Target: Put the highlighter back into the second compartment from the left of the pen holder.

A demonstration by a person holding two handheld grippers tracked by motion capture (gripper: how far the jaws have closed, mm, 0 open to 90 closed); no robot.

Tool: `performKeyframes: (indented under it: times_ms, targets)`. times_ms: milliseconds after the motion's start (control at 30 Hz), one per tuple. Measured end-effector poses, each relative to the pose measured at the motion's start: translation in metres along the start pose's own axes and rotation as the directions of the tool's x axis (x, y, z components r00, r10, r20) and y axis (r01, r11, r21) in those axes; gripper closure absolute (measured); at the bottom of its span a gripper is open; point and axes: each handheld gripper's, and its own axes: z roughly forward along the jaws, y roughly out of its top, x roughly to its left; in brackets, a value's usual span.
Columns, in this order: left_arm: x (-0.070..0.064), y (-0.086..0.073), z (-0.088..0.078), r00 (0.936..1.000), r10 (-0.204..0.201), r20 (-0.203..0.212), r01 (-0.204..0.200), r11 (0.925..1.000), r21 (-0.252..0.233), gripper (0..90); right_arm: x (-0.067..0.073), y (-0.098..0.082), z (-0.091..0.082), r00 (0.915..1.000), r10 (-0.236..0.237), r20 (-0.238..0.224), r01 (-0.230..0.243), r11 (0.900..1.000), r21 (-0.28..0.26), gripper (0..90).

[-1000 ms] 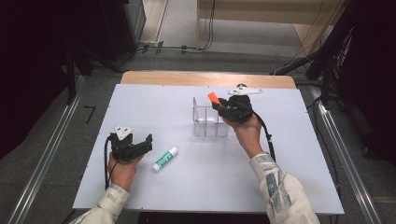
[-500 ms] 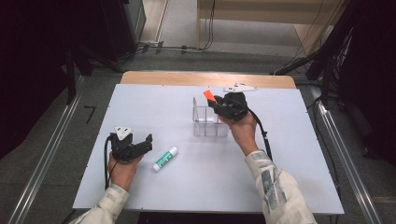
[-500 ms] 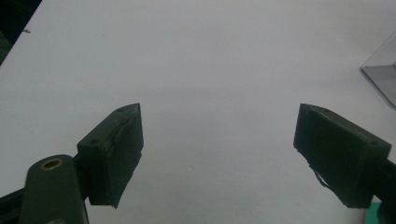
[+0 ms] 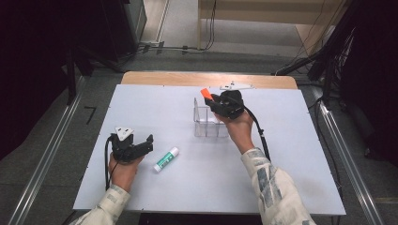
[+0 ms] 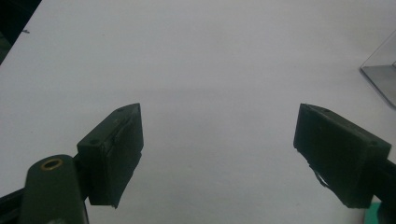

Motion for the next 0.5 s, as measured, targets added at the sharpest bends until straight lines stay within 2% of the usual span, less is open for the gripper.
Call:
performKeyframes:
  times_ms: [500]
  targets:
    - [0.0005,0.0001,-0.0002,1.0,0.0,0.001,0.0,1.0,0.0,15.9,0.0036,0.0033,0.0102,0.9998,0.018,-0.007,-0.018,1.0,-0.004,64.3]
